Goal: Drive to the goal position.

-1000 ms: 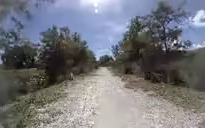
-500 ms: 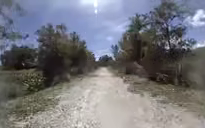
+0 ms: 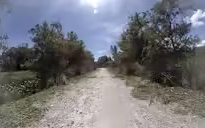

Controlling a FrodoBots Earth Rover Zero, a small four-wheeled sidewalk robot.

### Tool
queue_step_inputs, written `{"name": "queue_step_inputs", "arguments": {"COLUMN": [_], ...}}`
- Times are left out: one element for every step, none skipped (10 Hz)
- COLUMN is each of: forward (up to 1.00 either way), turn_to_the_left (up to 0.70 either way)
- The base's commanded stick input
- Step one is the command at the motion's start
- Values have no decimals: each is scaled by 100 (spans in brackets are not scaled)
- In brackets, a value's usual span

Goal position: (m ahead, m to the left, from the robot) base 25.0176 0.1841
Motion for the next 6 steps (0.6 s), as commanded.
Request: {"name": "queue_step_inputs", "arguments": {"forward": [70, 70, 70, 70, 70, 70], "turn_to_the_left": [0, 0, 0, 0, 0, 0]}}
